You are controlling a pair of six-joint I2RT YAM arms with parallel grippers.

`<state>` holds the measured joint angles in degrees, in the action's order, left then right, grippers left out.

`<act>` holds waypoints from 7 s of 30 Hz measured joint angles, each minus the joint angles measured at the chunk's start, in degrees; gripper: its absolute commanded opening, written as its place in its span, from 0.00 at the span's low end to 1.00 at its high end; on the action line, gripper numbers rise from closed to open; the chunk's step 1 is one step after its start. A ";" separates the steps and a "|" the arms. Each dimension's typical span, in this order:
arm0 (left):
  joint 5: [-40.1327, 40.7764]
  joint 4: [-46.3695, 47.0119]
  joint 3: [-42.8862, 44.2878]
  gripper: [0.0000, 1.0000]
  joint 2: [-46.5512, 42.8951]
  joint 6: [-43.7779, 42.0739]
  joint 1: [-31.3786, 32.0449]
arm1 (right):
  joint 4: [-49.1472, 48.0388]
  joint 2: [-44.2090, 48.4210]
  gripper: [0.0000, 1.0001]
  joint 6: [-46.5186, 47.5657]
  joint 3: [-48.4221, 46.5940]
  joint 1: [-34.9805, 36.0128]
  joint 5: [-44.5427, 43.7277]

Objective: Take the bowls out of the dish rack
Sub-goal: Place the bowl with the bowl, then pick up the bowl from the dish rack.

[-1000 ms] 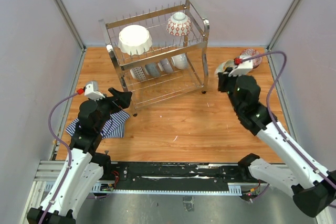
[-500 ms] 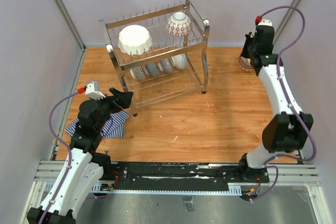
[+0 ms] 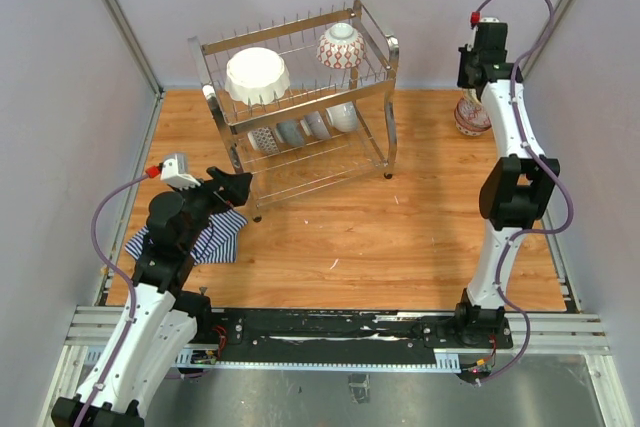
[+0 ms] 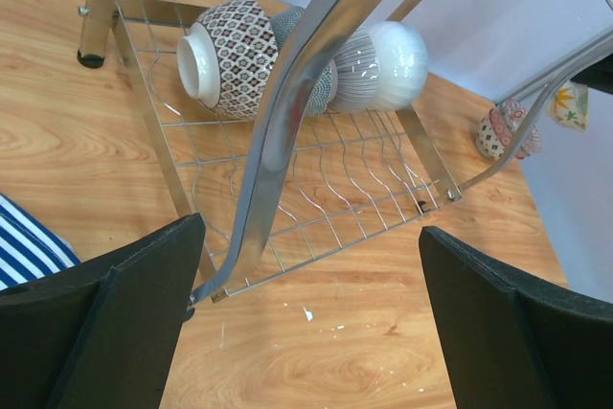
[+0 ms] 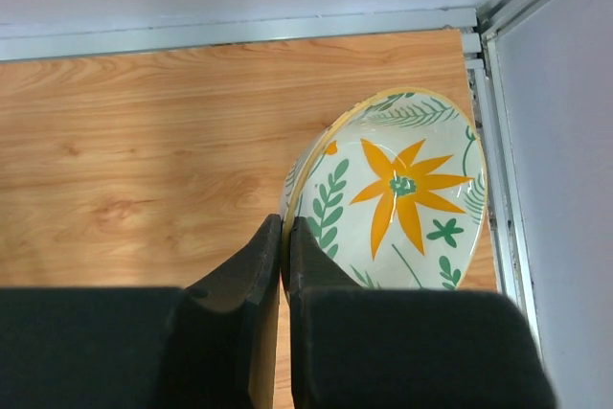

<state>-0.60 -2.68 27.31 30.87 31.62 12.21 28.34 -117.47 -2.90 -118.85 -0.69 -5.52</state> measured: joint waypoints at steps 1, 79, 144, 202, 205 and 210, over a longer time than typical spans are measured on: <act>0.04 0.04 0.00 0.99 0.02 -0.13 0.00 | 0.39 -1.25 0.01 0.31 -0.96 -0.46 -0.04; 0.13 5.33 -0.44 0.99 6.38 2.05 0.00 | -15.19 38.64 0.51 -3.82 39.65 7.56 7.08; 3.34 8.87 5.05 0.99 17.42 1.16 0.00 | -24.98 9.60 0.55 -12.90 27.56 1.38 43.82; 1.99 9.81 3.74 0.99 15.08 1.22 0.04 | -53.48 -25.73 0.37 -43.25 3.93 9.20 75.93; 1.97 10.05 3.74 0.99 15.10 1.25 0.04 | -55.80 -26.18 0.35 -45.13 3.91 9.31 76.26; 1.99 10.43 3.28 0.99 15.10 1.42 0.04 | -58.75 -27.65 0.30 -48.19 3.48 9.35 76.65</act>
<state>1.39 7.75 30.59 45.98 33.04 12.25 -30.41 -145.12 -51.09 -115.37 8.67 71.13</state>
